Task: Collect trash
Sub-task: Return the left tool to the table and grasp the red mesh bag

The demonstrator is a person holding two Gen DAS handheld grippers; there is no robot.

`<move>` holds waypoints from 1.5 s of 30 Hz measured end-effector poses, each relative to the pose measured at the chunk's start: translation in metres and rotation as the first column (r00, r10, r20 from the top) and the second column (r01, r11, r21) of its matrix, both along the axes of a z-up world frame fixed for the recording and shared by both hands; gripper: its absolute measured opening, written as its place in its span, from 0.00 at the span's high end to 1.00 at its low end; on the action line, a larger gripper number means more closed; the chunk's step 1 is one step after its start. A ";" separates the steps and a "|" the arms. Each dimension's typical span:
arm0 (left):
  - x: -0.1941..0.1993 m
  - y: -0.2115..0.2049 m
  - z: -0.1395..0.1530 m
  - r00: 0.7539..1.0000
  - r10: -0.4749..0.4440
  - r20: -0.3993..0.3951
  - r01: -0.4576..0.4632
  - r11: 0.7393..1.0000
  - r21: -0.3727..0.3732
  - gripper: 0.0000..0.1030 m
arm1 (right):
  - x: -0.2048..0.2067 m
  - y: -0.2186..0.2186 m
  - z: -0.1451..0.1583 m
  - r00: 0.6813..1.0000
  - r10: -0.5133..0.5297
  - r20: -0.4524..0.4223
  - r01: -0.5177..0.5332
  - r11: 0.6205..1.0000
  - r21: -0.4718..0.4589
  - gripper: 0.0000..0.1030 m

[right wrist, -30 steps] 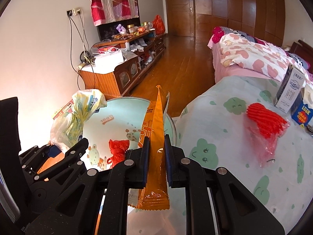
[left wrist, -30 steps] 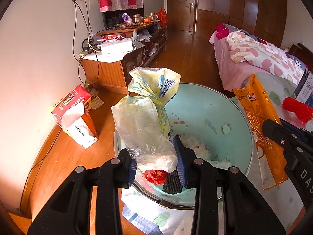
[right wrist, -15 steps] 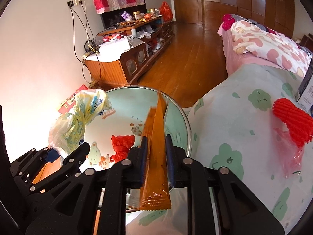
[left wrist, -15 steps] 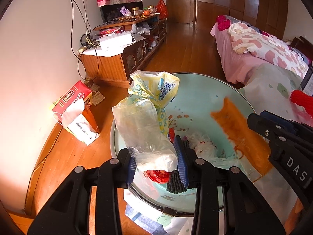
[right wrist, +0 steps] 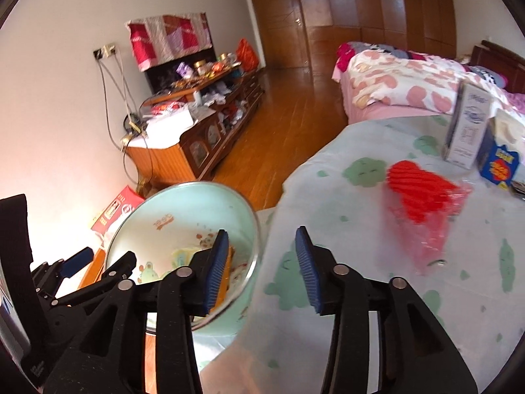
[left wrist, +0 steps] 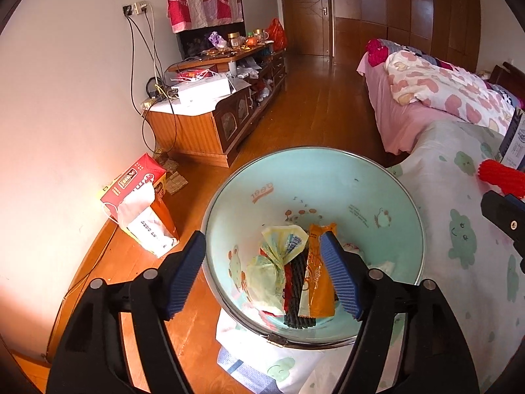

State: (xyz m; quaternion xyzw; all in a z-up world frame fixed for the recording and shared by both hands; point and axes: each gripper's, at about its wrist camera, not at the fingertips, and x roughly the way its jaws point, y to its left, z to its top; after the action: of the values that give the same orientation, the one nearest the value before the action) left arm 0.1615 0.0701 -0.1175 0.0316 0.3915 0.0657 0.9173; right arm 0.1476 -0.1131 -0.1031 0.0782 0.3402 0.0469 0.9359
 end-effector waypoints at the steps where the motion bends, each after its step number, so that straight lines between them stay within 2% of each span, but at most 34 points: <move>1: -0.003 -0.001 0.002 1.000 0.000 0.006 0.000 1.000 0.001 0.25 | -0.003 -0.006 0.002 1.000 -0.009 0.009 0.009 1.000 -0.005 0.49; 2: -0.005 -0.003 0.007 1.000 0.002 0.014 -0.003 1.000 0.005 0.20 | -0.006 -0.010 0.005 1.000 -0.020 0.019 0.020 1.000 -0.010 0.46; 8: -0.021 -0.021 0.023 0.999 -0.022 0.050 0.021 1.000 0.015 0.17 | -0.024 -0.042 0.014 0.996 -0.089 0.028 0.090 0.995 -0.031 0.39; 11: -0.029 -0.033 0.029 0.997 -0.039 0.064 0.038 0.999 0.025 0.13 | -0.037 -0.062 0.018 0.993 -0.119 0.024 0.119 0.992 -0.029 0.38; 24: -0.057 -0.087 0.042 0.985 -0.155 0.074 0.152 0.988 0.033 0.10 | -0.084 -0.131 0.013 0.969 -0.248 0.013 0.249 0.969 -0.014 0.37; 29: -0.065 -0.104 0.039 0.979 -0.191 0.064 0.189 0.981 0.034 0.10 | -0.099 -0.158 0.010 0.954 -0.300 0.002 0.300 0.954 -0.009 0.37; 36: -0.067 -0.133 0.021 0.965 -0.262 0.010 0.261 0.965 0.019 0.10 | -0.113 -0.185 0.004 0.934 -0.356 -0.004 0.356 0.934 -0.025 0.37; 45: -0.056 -0.177 0.016 0.940 -0.339 0.023 0.338 0.940 0.041 0.10 | -0.128 -0.220 0.003 0.902 -0.431 0.026 0.430 0.890 -0.153 0.38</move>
State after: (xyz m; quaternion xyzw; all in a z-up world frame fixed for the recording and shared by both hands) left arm 0.1052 -0.1068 -0.1013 0.1142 0.3652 -0.0855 0.9199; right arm 0.0194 -0.3328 -0.1003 0.0789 0.3212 -0.1884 0.9247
